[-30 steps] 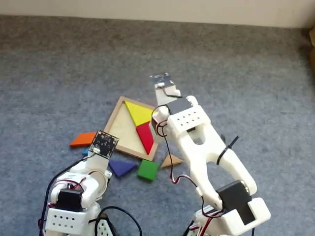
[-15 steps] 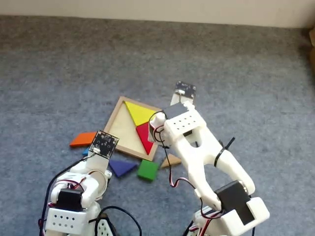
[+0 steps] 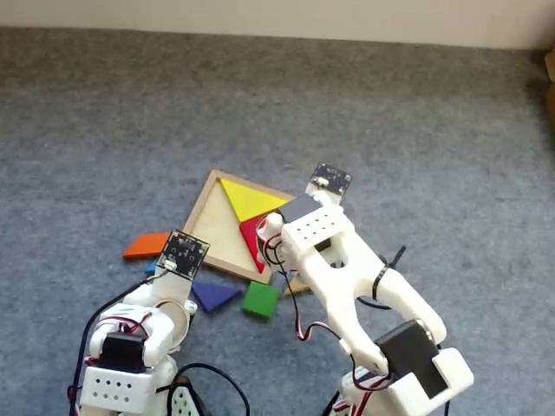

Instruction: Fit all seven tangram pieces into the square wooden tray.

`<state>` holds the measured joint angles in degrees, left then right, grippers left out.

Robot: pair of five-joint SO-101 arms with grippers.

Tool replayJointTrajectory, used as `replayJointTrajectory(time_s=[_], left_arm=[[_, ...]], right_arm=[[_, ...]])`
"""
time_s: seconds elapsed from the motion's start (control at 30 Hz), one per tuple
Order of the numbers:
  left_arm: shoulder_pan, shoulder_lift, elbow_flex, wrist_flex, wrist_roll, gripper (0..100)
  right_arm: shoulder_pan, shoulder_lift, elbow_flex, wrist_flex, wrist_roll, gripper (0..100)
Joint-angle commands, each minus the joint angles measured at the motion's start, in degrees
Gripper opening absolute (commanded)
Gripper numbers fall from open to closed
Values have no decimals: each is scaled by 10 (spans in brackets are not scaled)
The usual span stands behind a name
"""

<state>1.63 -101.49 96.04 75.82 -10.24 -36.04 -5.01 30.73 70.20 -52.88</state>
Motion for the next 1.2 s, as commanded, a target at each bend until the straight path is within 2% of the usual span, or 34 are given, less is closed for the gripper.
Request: replayJointTrajectory(time_s=[0.0, 0.27, 0.43, 0.53, 0.8, 1.17], left_arm=[[-4, -33, 11, 4, 3, 6], [-4, -33, 11, 4, 3, 6], [-4, -33, 11, 4, 3, 6], [-4, -33, 11, 4, 3, 6], [-4, -33, 11, 4, 3, 6], [-4, -33, 11, 4, 3, 6]], right_arm=[[-6, -29, 3, -43, -10, 285], [11, 84, 16, -91, -10, 285], [60, 125, -56, -55, -11, 285], [66, 131, -74, -37, -11, 285], [64, 132, -78, -39, -11, 130], [66, 127, -80, -33, -5, 130]])
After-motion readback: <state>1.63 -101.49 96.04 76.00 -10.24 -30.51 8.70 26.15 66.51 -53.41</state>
